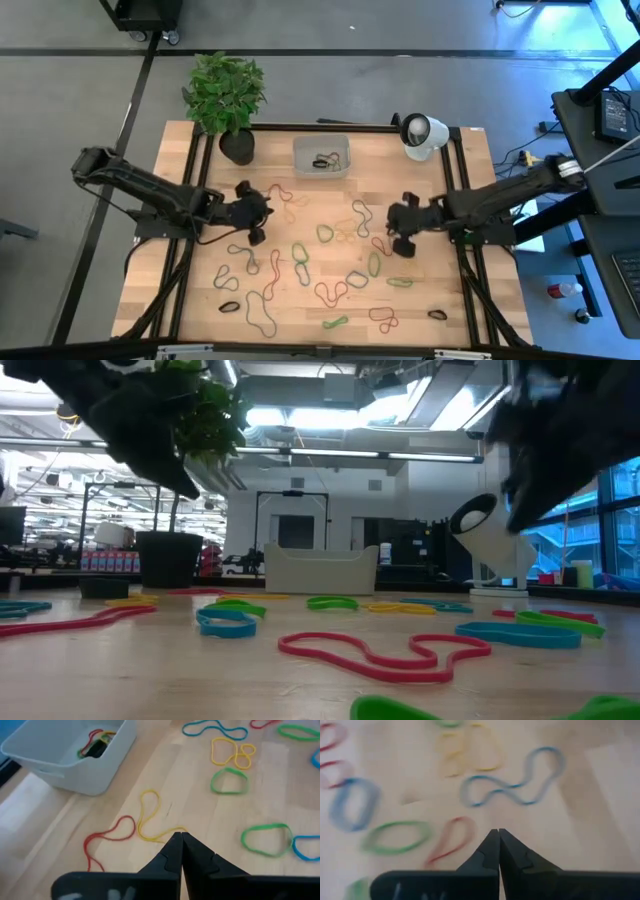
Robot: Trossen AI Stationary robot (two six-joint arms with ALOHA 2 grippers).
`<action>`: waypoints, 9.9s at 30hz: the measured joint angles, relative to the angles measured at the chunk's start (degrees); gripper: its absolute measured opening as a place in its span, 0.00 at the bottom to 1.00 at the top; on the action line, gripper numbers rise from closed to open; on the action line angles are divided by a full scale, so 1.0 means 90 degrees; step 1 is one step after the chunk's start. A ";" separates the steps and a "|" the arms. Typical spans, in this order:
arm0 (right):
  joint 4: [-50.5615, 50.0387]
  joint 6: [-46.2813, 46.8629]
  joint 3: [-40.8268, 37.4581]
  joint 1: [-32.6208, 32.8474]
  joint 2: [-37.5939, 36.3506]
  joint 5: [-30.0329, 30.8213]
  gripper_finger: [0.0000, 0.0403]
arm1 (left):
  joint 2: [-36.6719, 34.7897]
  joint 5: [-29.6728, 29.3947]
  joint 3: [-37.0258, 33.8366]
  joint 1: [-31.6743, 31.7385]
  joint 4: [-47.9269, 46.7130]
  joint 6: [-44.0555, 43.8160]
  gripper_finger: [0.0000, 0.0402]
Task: Pick and place rubber bands into bin
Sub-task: Put the red rubber band into the gray bin, then put the blue rubber band into the gray bin
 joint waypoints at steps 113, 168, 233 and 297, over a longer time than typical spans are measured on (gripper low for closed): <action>-0.1214 -0.4276 0.7829 -0.3899 0.5130 -0.0460 0.00 | 0.0268 -0.0151 -0.0323 -0.2021 0.0653 -0.0771 0.01; 0.3168 -0.2038 0.0328 -0.1916 0.0398 0.0290 0.01 | 0.0713 -0.0109 0.0550 -0.1982 0.0123 -0.0277 0.01; 0.6114 -0.1611 -0.2376 -0.0076 -0.0836 0.0939 0.01 | 0.4797 0.2102 0.5334 -0.3074 -0.4242 -0.2446 0.00; 0.5914 -0.1402 -0.2371 -0.0075 -0.0836 0.0933 0.01 | 0.5299 0.2339 0.5386 -0.3277 -0.3886 -0.2012 0.01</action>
